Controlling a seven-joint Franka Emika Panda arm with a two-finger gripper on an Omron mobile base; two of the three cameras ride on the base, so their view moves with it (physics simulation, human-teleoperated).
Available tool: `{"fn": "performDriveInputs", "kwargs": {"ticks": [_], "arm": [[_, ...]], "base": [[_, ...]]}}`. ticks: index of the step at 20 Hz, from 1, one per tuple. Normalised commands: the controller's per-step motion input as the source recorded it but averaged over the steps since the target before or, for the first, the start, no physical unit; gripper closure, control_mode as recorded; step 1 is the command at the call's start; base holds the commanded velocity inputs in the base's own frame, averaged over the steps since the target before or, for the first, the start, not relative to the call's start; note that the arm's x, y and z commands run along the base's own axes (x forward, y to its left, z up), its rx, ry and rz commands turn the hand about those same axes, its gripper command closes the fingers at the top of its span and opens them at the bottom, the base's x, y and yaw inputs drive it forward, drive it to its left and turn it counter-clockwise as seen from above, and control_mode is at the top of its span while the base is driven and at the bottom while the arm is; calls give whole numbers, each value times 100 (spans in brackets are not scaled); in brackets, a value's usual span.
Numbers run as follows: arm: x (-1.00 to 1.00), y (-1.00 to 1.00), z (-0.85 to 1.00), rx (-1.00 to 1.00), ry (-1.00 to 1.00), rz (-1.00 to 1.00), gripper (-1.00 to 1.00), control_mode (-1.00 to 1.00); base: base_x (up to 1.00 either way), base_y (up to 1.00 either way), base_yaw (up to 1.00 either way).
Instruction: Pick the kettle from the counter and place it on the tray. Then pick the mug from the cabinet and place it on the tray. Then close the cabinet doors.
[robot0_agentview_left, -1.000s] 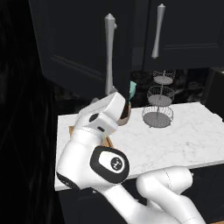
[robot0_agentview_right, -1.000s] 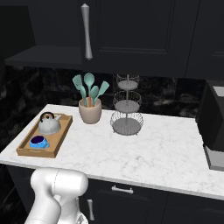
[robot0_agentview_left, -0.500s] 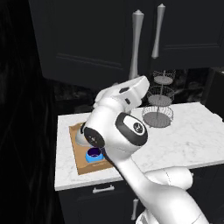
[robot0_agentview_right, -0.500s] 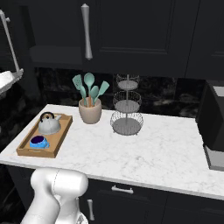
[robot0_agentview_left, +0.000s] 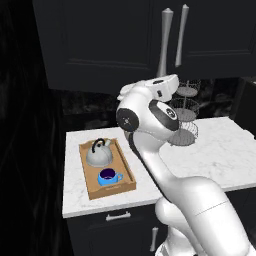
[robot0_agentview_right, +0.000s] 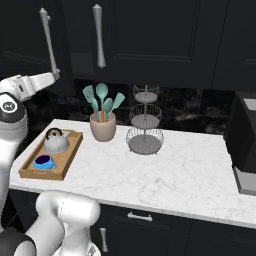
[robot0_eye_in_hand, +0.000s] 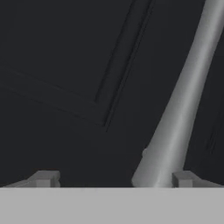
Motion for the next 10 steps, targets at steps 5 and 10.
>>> {"fn": "performDriveInputs", "kwargs": {"ticks": [5,10], "arm": [[100,-5,4,21,0,10,-100,-100],[100,0,5,22,0,12,-100,-100]], "base": [[0,0,0],[0,0,0]]}}
